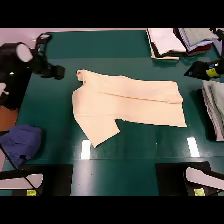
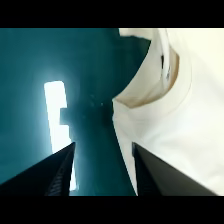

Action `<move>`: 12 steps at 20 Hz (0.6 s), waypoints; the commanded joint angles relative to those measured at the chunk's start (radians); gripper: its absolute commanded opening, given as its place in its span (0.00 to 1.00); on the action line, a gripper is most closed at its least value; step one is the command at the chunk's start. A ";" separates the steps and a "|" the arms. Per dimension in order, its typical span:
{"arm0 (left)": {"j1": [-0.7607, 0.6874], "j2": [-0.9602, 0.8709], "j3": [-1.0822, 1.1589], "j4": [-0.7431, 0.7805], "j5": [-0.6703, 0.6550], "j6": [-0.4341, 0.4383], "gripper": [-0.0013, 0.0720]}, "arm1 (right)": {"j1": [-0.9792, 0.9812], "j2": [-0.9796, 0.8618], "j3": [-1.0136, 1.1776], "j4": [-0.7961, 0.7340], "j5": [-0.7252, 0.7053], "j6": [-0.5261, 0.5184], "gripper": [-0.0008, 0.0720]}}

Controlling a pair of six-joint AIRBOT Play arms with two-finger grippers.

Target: Fold the shirts.

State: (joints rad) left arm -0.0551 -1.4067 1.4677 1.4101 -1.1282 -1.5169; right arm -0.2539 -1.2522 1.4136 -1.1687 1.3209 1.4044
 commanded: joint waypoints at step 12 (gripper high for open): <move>-0.021 0.113 -0.656 -0.447 0.197 0.133 0.61 | 0.007 0.251 -0.347 0.106 -0.076 -0.033 0.52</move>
State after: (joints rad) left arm -0.0128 -1.2976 0.8680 1.0019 -1.0267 -1.3922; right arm -0.2478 -1.0142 1.0847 -1.1046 1.2572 1.3746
